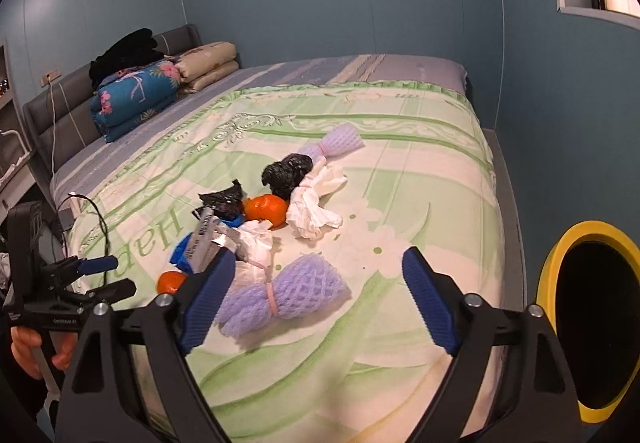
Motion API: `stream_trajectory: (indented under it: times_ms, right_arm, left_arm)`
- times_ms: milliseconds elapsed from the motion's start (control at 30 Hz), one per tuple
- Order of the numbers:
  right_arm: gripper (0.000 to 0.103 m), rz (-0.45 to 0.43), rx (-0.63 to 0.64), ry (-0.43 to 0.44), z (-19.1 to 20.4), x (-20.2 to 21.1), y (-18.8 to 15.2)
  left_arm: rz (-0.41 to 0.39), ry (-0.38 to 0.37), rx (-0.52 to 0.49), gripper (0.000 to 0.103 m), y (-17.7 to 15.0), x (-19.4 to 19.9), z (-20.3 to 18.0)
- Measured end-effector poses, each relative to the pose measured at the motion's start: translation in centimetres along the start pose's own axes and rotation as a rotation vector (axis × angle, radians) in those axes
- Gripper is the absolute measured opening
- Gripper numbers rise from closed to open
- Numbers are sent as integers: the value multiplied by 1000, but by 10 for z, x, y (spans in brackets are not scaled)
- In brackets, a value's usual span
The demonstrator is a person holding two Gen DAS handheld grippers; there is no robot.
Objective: Collect trash
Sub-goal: 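Move both tools back over the trash pile on the bed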
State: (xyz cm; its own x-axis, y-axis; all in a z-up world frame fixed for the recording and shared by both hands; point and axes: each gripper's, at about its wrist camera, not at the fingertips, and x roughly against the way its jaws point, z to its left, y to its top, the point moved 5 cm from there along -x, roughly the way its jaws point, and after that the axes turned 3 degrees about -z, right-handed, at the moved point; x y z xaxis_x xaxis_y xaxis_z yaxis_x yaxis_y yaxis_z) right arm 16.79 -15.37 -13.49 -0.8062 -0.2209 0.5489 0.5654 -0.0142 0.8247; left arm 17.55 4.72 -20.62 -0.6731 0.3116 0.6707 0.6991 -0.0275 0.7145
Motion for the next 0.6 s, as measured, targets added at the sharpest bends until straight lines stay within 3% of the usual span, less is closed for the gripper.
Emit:
stream_trajectory:
  times_ms: [233, 600]
  right_arm:
    - [81, 130, -11, 38, 4, -40, -19]
    - [76, 206, -17, 55, 9, -77, -30]
  left_arm:
    - [39, -15, 25, 89, -7, -21, 2]
    - [84, -20, 35, 89, -14, -46, 0]
